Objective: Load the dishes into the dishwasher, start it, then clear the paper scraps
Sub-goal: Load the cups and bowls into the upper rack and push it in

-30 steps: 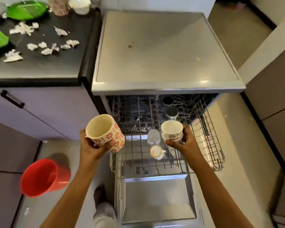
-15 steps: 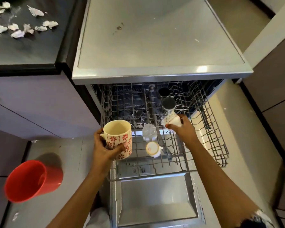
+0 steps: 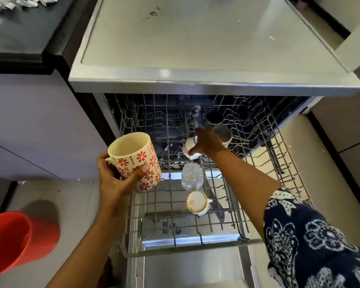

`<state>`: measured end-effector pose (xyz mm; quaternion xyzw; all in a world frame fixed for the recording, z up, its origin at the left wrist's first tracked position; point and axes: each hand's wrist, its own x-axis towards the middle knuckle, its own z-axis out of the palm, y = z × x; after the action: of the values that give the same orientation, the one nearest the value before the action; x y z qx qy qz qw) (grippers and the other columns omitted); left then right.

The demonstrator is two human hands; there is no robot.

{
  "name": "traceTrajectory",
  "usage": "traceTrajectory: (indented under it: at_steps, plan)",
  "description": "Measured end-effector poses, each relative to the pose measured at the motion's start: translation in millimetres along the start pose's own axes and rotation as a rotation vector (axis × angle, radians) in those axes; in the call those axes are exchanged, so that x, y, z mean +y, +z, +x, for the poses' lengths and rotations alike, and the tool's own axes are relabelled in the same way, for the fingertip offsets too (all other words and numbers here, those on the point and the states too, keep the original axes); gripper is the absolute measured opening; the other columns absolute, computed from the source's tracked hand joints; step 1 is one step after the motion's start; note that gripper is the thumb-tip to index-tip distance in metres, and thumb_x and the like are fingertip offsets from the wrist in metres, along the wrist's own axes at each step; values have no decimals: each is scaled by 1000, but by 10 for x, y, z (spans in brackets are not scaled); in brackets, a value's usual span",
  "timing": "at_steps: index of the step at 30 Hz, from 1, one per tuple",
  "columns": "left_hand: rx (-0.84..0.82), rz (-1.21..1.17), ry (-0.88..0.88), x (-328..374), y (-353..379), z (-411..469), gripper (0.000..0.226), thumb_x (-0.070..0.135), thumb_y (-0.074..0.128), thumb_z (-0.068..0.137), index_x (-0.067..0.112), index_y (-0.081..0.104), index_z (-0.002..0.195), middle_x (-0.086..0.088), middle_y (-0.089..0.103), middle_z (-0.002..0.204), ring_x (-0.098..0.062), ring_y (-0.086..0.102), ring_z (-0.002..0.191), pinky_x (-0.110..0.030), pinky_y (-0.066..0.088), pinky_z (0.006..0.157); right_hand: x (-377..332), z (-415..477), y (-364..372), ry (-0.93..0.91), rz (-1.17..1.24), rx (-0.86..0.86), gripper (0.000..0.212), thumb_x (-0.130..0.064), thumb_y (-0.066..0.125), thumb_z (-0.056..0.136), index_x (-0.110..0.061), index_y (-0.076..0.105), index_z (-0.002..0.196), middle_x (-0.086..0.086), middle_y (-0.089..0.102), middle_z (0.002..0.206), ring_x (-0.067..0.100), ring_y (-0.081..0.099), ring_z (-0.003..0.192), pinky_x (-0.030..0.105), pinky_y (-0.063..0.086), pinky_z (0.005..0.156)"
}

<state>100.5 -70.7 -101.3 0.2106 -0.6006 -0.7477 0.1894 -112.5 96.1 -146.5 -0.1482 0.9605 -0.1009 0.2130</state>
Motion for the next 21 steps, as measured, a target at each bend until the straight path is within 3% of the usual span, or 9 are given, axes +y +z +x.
traceTrajectory:
  at_steps: [3, 7, 10, 15, 21]
  plan:
    - [9, 13, 1, 1, -61, 69, 85, 43, 82, 41, 40, 41, 116, 9, 57, 112, -6, 62, 97, -20, 55, 63, -25, 46, 59, 11, -34, -12, 88, -35, 81, 67, -11, 35, 139, 19, 50, 132, 38, 51, 119, 44, 49, 93]
    - [15, 5, -16, 9, -111, 112, 103, 62, 88, 24, 42, 42, 115, 9, 56, 114, -4, 63, 98, -19, 55, 66, -27, 95, 97, -7, -31, -13, 85, -39, 83, 62, -15, 43, 134, 18, 48, 136, 38, 50, 120, 45, 48, 95]
    - [12, 3, -27, -23, -138, 134, 106, 63, 88, 23, 41, 42, 116, 7, 56, 115, -9, 61, 101, -20, 55, 66, -19, 120, 144, 1, -20, -52, 82, -39, 82, 64, -14, 45, 132, 15, 55, 130, 35, 53, 118, 40, 48, 93]
    - [-6, 17, -38, -70, -148, 159, 103, 63, 87, 24, 42, 42, 115, 5, 55, 119, -11, 60, 104, -19, 55, 67, -22, 152, 201, 22, -49, -61, 93, -43, 80, 67, -16, 32, 140, 16, 52, 133, 35, 51, 120, 38, 46, 90]
    - [-28, 13, -52, -69, -125, 190, 106, 63, 87, 22, 42, 41, 116, 6, 55, 118, -9, 60, 103, -18, 54, 66, 1, 229, 181, 44, -2, -139, 101, -48, 80, 65, -20, 25, 145, 13, 46, 141, 34, 46, 127, 42, 44, 100]
